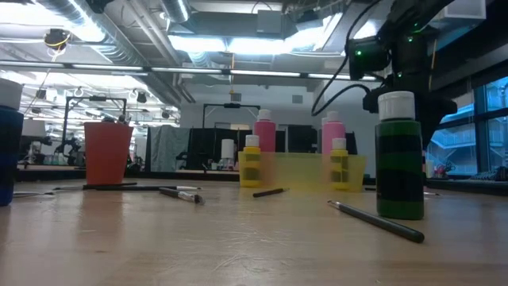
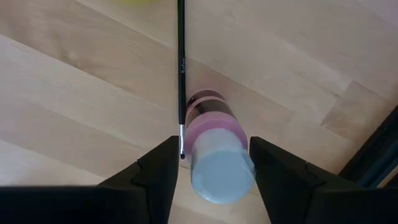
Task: Pick & Place Paint Supplies
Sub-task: Put the small light pink paint bottle into the yellow bin
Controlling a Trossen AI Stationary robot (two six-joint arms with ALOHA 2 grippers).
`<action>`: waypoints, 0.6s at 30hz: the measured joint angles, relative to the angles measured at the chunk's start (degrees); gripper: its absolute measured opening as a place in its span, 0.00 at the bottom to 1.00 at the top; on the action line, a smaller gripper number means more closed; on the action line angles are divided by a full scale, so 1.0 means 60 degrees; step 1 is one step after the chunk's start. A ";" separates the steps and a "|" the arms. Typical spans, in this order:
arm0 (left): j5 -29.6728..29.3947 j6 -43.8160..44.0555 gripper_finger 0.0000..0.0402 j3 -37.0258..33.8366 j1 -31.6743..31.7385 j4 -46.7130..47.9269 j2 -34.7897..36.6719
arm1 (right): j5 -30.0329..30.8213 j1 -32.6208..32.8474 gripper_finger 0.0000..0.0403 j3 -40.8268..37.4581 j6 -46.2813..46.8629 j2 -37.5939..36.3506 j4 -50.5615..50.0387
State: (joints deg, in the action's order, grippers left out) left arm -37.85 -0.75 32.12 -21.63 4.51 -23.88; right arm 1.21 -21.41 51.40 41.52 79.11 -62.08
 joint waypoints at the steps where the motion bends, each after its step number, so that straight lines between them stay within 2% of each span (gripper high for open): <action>1: 0.0000 0.0000 0.67 0.0000 0.0000 0.0000 0.0000 | 0.0000 0.0000 0.49 0.0000 0.0000 0.0030 0.0021; 6: 0.0000 0.0003 0.67 0.0000 0.0000 0.0000 0.0000 | 0.0004 0.0000 0.45 0.0000 0.0000 0.0081 0.0020; 14: 0.0000 0.0003 0.67 0.0000 0.0000 0.0000 -0.0002 | 0.0003 0.0000 0.35 0.0007 -0.0073 0.0077 -0.0013; 18: 0.0000 -0.0001 0.67 0.0000 0.0000 0.0000 -0.0004 | 0.0000 0.0004 0.34 0.0011 -0.0073 0.0073 -0.0070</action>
State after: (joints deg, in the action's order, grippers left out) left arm -37.85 -0.75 32.12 -21.63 4.51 -23.90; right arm 1.21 -21.39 51.46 41.08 79.55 -62.50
